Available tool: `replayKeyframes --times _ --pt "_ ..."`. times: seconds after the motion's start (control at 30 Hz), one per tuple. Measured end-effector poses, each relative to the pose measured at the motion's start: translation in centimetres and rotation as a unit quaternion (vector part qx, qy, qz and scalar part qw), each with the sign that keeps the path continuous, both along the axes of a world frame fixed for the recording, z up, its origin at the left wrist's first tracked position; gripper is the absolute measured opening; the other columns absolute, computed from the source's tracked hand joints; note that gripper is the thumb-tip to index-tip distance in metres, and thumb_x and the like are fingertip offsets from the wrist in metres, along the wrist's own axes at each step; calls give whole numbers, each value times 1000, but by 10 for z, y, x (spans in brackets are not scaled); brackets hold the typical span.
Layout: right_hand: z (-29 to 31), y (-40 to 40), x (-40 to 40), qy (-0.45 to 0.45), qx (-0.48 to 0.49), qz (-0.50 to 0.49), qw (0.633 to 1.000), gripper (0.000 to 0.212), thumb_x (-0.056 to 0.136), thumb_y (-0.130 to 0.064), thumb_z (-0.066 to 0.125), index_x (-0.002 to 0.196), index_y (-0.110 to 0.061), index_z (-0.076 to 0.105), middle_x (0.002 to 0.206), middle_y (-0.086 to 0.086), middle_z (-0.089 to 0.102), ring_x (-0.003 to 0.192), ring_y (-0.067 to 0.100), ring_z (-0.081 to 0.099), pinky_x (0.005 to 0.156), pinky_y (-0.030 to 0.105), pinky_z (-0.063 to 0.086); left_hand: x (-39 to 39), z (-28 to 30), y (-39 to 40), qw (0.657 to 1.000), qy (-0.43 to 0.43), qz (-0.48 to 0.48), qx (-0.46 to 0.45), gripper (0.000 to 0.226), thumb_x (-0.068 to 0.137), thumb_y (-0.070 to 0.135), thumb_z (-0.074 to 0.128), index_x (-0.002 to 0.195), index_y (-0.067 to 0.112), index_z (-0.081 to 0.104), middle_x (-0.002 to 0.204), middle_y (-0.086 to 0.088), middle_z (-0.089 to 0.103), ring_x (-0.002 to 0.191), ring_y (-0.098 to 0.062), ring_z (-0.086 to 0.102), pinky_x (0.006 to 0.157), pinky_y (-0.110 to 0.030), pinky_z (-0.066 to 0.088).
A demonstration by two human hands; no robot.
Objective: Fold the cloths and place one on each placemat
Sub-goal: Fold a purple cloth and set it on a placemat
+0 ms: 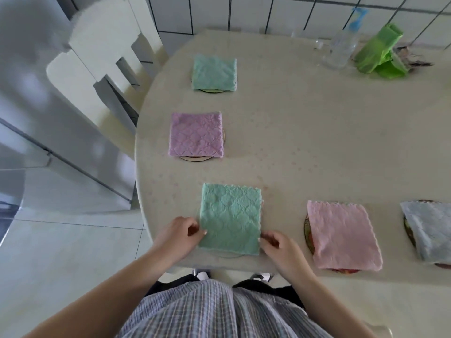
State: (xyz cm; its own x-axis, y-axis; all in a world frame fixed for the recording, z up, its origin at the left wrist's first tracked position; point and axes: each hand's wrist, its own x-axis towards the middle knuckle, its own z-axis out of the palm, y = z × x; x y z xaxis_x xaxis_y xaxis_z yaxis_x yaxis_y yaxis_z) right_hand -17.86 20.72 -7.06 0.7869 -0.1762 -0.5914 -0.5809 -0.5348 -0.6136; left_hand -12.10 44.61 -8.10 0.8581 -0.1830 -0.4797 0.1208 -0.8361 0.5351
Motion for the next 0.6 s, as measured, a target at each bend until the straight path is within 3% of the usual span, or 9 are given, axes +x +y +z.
replayKeyframes --times 0.1,0.47,0.6 --pt "-1 6 2 5 -14 -7 1000 13 88 -32 58 95 -24 66 89 -9 68 87 13 62 72 28 45 3 -5 0 1000 -8 -7 16 36 85 44 58 57 28 42 67 8 44 60 -9 44 54 -26 33" --pt "-3 6 11 30 -45 13 998 17 84 -28 61 89 -13 68 85 3 70 82 21 64 68 31 45 5 -2 6 998 -4 -54 8 33 84 40 59 61 24 42 76 8 44 65 -6 43 55 -22 30" --pt "-4 7 9 16 -52 -5 999 11 85 -32 61 83 -21 63 79 -5 66 78 16 61 66 30 43 8 1 13 997 17 -78 -14 32 86 43 58 62 27 44 77 7 46 65 -6 43 58 -22 32"
